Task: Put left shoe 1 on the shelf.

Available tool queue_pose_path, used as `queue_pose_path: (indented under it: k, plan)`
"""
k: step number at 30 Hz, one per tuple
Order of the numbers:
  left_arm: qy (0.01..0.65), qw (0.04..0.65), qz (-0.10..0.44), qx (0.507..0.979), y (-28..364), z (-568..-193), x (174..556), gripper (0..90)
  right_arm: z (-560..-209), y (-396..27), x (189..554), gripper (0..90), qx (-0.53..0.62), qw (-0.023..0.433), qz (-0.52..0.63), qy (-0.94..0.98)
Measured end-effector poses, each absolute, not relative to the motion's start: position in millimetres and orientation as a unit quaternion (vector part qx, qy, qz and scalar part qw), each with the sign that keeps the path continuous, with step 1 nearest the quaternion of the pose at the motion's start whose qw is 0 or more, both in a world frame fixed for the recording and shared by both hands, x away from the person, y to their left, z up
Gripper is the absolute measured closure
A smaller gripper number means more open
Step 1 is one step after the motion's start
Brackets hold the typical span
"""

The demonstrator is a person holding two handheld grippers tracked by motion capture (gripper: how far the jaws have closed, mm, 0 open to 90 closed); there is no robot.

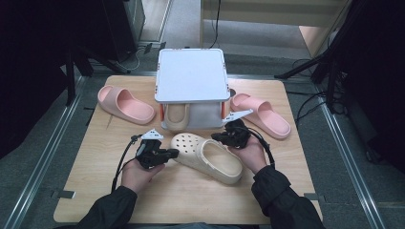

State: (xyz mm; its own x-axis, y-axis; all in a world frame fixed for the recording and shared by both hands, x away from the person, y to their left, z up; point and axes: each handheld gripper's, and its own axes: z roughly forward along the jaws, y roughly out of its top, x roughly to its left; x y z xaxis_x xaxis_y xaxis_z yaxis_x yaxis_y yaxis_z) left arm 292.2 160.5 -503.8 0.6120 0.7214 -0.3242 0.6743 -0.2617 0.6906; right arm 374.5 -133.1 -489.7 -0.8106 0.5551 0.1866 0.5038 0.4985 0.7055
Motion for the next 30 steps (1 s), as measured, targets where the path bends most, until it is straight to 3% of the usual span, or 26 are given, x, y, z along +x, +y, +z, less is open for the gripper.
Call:
queue_pose_path:
  k: [30]
  plan:
    - [0.414, 0.422, -0.001, 0.806, 137.5, -504.3, 320.5, 84.6, -487.3, -153.3, 326.4, 90.0, 0.343, 0.025, 0.405, 0.847]
